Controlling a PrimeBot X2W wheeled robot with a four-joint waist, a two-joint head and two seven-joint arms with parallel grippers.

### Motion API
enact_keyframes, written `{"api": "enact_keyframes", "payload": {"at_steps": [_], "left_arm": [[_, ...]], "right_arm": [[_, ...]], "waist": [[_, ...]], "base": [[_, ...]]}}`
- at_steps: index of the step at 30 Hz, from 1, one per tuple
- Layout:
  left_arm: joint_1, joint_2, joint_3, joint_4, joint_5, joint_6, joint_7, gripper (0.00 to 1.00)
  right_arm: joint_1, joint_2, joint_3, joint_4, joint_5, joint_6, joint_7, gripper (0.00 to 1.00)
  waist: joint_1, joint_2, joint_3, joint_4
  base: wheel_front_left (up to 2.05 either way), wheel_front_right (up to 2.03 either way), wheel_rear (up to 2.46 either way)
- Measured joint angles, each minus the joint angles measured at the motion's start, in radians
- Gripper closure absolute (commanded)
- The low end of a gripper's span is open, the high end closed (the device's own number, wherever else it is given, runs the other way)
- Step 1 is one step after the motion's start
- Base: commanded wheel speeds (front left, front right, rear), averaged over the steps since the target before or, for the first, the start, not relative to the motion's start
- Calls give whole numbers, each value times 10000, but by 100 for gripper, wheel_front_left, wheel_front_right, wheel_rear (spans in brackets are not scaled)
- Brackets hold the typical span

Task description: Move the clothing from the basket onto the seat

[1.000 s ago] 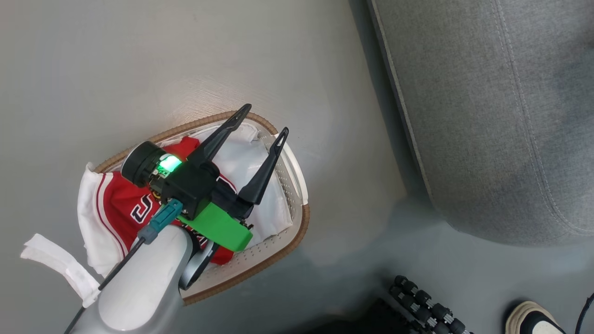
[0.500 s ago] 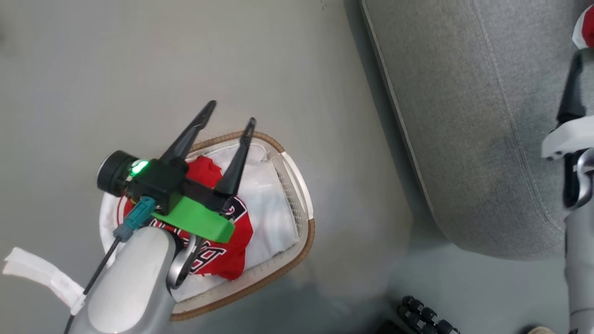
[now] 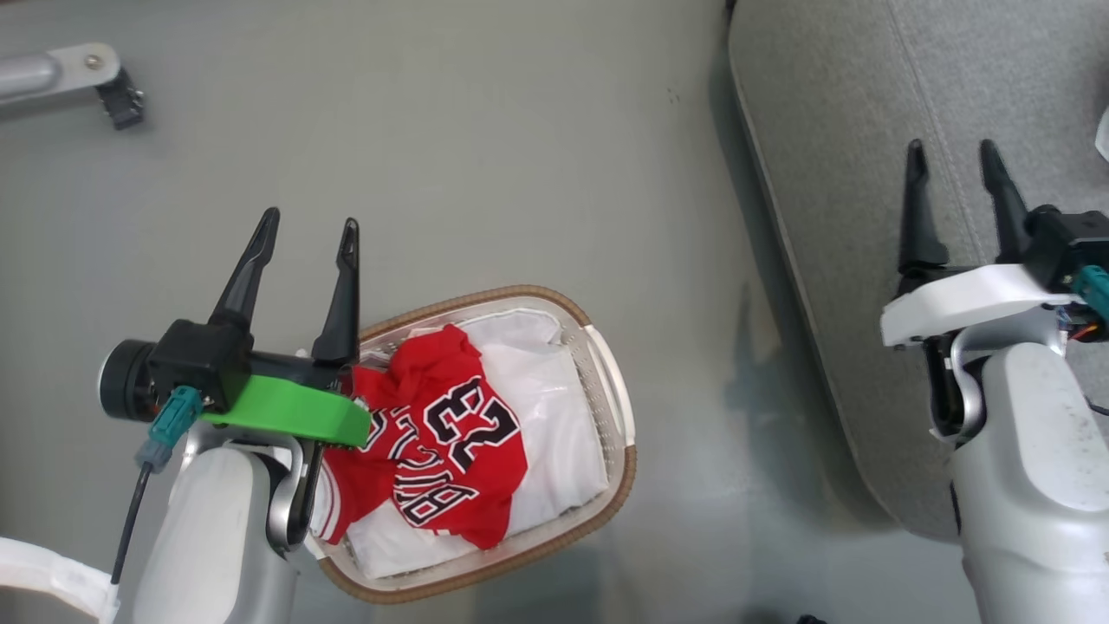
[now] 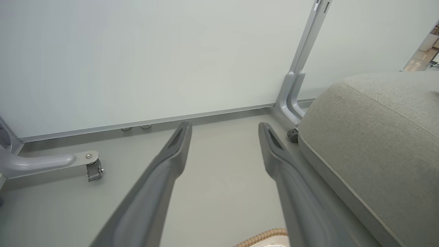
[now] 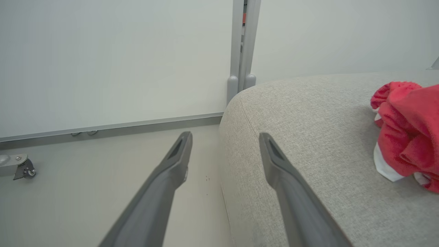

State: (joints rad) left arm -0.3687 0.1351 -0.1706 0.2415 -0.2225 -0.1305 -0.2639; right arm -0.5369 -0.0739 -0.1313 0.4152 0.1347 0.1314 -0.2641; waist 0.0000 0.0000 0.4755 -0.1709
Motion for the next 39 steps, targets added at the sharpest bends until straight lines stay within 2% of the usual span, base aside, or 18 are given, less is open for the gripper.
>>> {"api": "enact_keyframes", "payload": {"at_steps": [9, 16, 24, 39], "left_arm": [[381, -598, 1547, 500, 604, -2, 0, 0], [756, -788, 2190, 610, 999, 4, 0, 0], [1496, -830, 2403, 750, 1007, 88, 0, 0], [2749, -844, 2011, 909, 474, 516, 0, 0]], "right_arm": [[-45, 230, 1597, 184, 128, 0, 0, 0], [480, 249, 2148, 272, 769, 0, 0, 0], [1389, 247, 2362, 364, 940, 0, 0, 0], [2662, 245, 2303, 566, 953, 0, 0, 0]], "waist": [[0, 0, -814, 732], [-1, 0, -1525, 1098], [-1, 0, -2331, 1281], [-1, 0, -3802, 1369]], "base": [[0, 0, 0], [0, 0, 0], [0, 0, 0], [0, 0, 0]]}}
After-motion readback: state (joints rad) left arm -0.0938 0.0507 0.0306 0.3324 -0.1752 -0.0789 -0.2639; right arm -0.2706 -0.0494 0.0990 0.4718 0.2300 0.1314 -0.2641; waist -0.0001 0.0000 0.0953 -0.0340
